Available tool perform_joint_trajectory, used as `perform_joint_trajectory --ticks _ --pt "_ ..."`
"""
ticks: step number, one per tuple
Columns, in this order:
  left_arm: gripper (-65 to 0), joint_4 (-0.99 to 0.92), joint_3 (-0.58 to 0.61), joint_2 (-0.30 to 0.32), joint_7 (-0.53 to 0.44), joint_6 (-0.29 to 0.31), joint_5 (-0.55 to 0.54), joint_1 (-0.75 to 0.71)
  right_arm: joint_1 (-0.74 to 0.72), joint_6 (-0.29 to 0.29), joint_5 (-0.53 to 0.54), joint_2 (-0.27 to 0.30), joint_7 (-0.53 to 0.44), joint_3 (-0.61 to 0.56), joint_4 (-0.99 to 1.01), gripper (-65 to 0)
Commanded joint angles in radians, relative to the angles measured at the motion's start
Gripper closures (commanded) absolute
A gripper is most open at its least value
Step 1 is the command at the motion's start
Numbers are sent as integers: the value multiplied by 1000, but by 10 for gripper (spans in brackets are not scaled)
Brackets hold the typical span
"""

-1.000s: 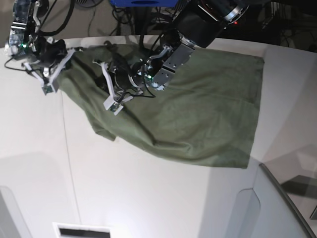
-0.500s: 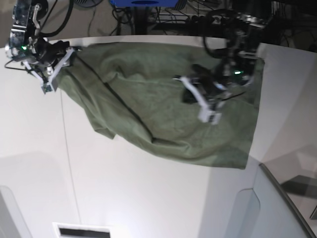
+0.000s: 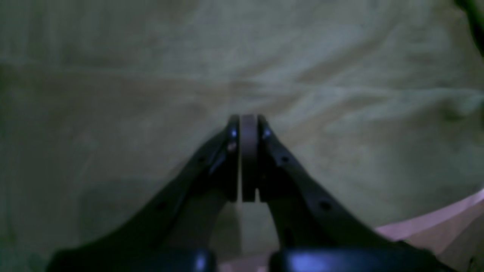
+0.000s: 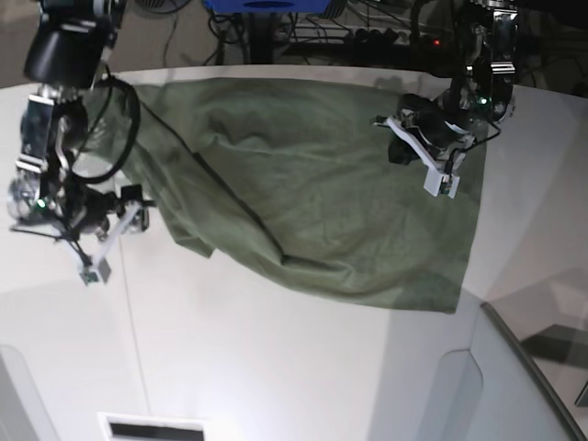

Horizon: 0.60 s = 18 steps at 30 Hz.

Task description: Layout the t-shirt on the table in an organized manner, then fold the t-shirt properly

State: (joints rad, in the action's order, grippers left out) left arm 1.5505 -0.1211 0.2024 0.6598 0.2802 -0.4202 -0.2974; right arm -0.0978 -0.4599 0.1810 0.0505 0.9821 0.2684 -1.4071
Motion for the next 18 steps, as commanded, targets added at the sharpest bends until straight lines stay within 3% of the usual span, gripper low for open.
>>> perform_joint_trajectory --ticks 1,7,13,15,18 --pt "0 21 -4 4 -16 4 -12 0 -41 -15 12 10 -33 2 33 -392" --pt "0 14 -1 -2 -16 4 -12 0 -141 -44 8 10 -121 2 277 -390" --pt "0 12 -5 -1 -16 4 -7 0 -161 -44 8 9 -151 2 360 -380" --pt "0 12 -5 -1 -16 4 -6 0 -161 -44 8 9 -153 2 360 -305" --pt "0 11 -5 -1 -16 4 -6 2 -162 -41 8 9 -150 2 360 -74"
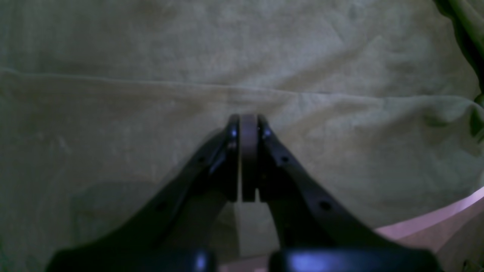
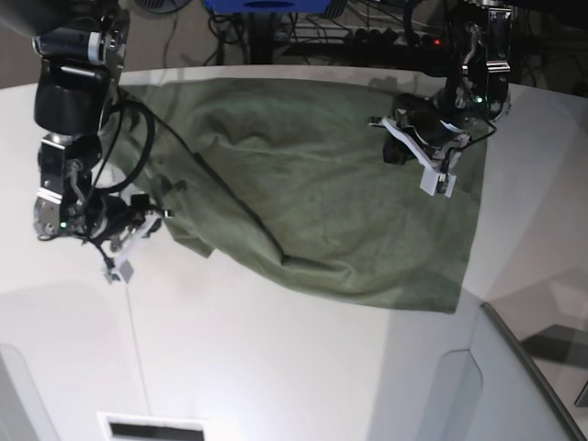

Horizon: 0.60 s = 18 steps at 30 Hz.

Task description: Layout the t-shirt on the table in an organized manner, then fold the t-shirt properly

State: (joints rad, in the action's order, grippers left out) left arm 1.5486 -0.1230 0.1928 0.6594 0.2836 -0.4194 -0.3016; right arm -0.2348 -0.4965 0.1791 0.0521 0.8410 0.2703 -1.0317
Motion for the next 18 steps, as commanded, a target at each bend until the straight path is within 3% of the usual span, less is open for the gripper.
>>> perform_joint_trajectory --ticks 1,9,13,15,18 --pt "0 13 -4 9 -16 1 -6 6 -25 -4 10 7 -7 1 -17 -6" --pt "0 11 -4 9 -16 1 -6 9 -19 -4 12 5 25 2 -97 -11" --pt "0 -18 -4 9 -16 1 -6 14 -15 -9 12 -18 97 4 -198 -120" --pt "0 -29 -4 9 -16 1 -8 14 -13 -9 12 -27 96 2 -206 -191" --pt "0 -29 -4 9 -16 1 -8 14 -30 -9 12 -37 74 2 -155 -233"
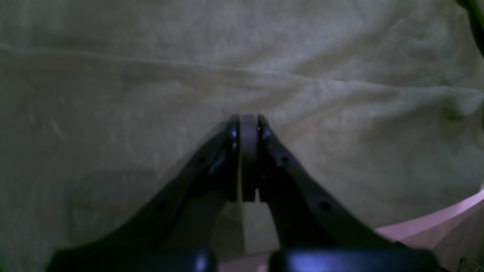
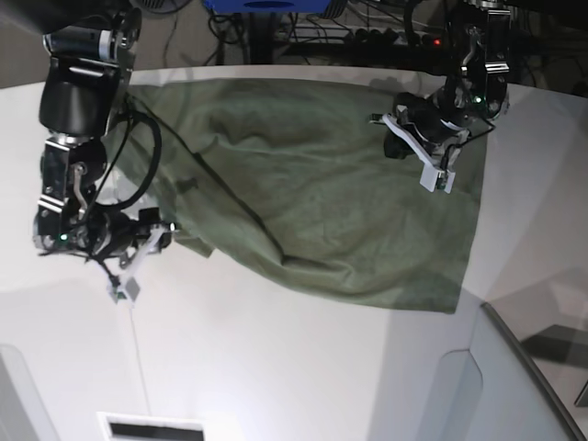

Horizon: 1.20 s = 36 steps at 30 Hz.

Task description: Layout the t-shirt on the table in an organized manner, then fold the t-shirt properly

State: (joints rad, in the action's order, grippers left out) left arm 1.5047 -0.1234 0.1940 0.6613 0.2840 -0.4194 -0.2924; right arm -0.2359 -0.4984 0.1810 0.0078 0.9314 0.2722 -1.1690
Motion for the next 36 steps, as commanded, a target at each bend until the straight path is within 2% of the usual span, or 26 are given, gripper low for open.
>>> perform_joint_trajectory --ticks 1,6,14,16,18,19,21,28,33,36 --pt "0 15 -3 8 -18 1 -8 5 -38 -7 10 5 -38 0 14 -233" --pt "0 15 -3 8 -18 1 -8 5 -72 -6 10 5 -78 -1 148 -236" --pt "0 14 -3 8 -18 1 -6 5 -72 -4 8 -6 -81 -1 157 -225" --pt "0 14 -3 8 -18 1 -6 5 -72 -3 8 -6 -91 -1 159 -165" --pt "0 14 -3 8 -18 1 -6 5 -72 -3 7 -6 -85 -1 159 -42" --pt "0 14 -3 8 -18 1 -6 5 -72 -3 7 -6 -84 -1 159 0" --pt "0 14 -3 8 -18 1 -6 2 -72 -3 7 -6 -84 -1 159 -14" --pt "0 14 -5 8 -18 1 -6 -3 -89 -3 7 2 -84 0 151 0" --pt "0 14 -5 9 -18 1 -6 -3 -112 -1 7 39 -79 -1 87 0" --pt "0 14 -5 11 -18 1 -6 -3 -139 -1 7 53 -39 -1 64 0"
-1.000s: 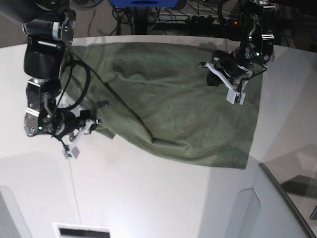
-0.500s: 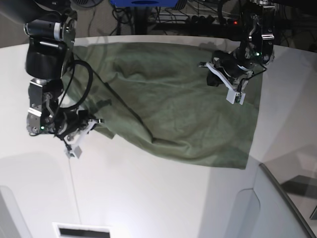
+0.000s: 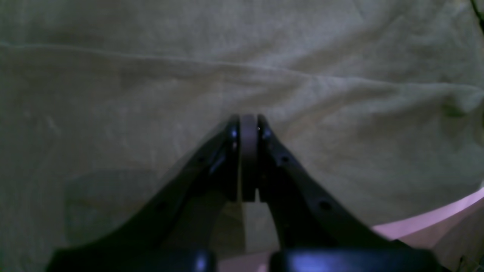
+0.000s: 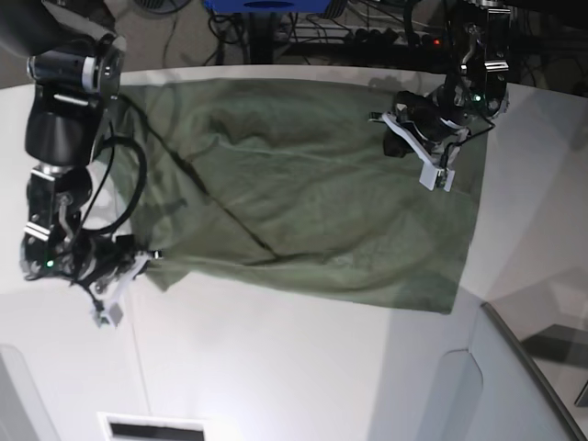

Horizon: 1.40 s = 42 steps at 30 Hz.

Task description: Layout the t-shirt on the table in an organized manner, then fold the t-shirt properly

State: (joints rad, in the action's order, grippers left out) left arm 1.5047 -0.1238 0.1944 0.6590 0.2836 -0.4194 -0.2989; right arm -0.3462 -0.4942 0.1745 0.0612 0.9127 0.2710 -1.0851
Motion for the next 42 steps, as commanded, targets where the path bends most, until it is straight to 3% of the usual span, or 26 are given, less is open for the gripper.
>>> perform_joint_trajectory --ticks 1,10,17,23,28,31,34,37,39,42 --pt "0 14 -4 10 -15 1 -6 4 -40 -5 13 -1 -11 -2 -28 0" --pt "0 14 -4 12 -15 1 -6 2 -80 -11 12 -1 -2 -6 -83 0" --pt "0 15 -4 12 -15 1 -6 7 -17 -4 12 1 -2 -218 -232 0" --pt "0 15 -4 12 -15 1 -6 11 117 137 15 -56 104 -252 -352 0" --pt "0 15 -4 12 -15 1 -6 11 221 142 17 -128 112 -233 -349 -5" --pt "0 15 -4 12 -15 1 -6 13 253 142 17 -145 112 -238 -350 -80" --pt "0 15 -4 12 -15 1 -6 13 250 141 17 -131 144 -298 -356 -252" --pt "0 15 -6 12 -15 1 -6 13 243 141 17 -71 158 -329 -433 -402" --pt "0 15 -6 14 -15 1 -6 13 255 142 15 -41 141 -293 -511 -414" --pt "0 15 -6 24 -15 1 -6 13 258 142 17 -13 75 -118 -541 -393"
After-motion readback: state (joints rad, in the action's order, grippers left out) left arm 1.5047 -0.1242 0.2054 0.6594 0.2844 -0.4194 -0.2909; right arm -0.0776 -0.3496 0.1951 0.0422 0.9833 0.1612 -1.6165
